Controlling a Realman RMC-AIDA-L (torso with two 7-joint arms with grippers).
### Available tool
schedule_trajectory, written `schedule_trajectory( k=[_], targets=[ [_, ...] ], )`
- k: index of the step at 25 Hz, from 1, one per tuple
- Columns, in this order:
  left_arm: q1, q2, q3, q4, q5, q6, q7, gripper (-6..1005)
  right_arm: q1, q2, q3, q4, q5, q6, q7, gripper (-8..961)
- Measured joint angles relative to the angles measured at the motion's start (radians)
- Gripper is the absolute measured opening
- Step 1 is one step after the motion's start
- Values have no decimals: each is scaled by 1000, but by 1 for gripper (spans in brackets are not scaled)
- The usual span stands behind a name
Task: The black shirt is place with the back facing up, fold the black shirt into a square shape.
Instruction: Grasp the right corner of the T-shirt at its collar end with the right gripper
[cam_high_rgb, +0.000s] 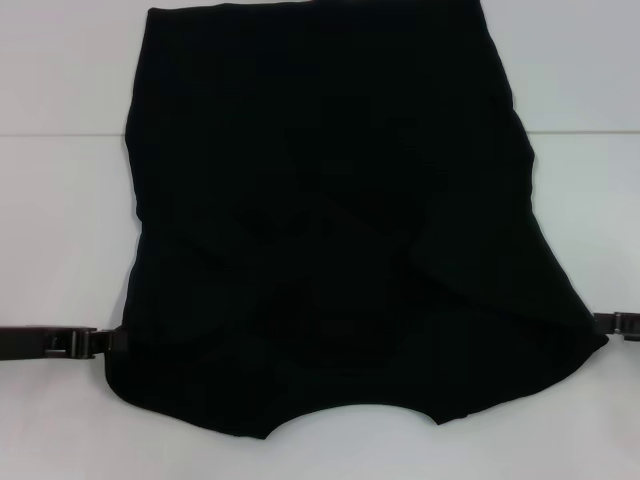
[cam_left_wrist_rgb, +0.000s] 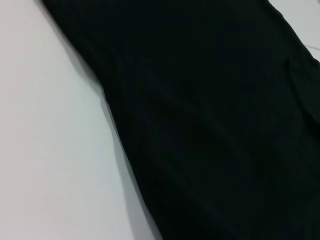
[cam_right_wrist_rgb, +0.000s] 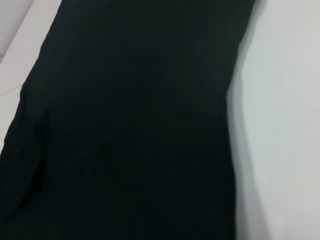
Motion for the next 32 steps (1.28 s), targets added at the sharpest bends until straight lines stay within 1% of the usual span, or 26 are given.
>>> schedule_trajectory(
  k=[6,9,17,20,23,27,32],
  targets=[
    [-4,3,0,0,-1,0,0,26,37,27,-1,3,-44,3,6,638],
    [-7,4,0,0,-2,0,0,25,48,36,-1,3,-61,1,9,632],
    [-9,4,0,0,-2,0,-1,25,47,41,1,4,-65,26,8,615],
    [-9,4,-1,-6,-2,-1,-1,25,42,43,2,4,-65,35,5,504],
    [-9,4,-2,-10,-2,-2,-1,25,39,50,2,1,-65,38,0,393],
    [-9,4,-2,-11,-2,-3,-2,26,35,52,6,-3,-65,38,-10,296],
    [-10,4,-2,-11,-6,-1,-2,26,28,53,42,0,-65,28,-41,175]
  ],
)
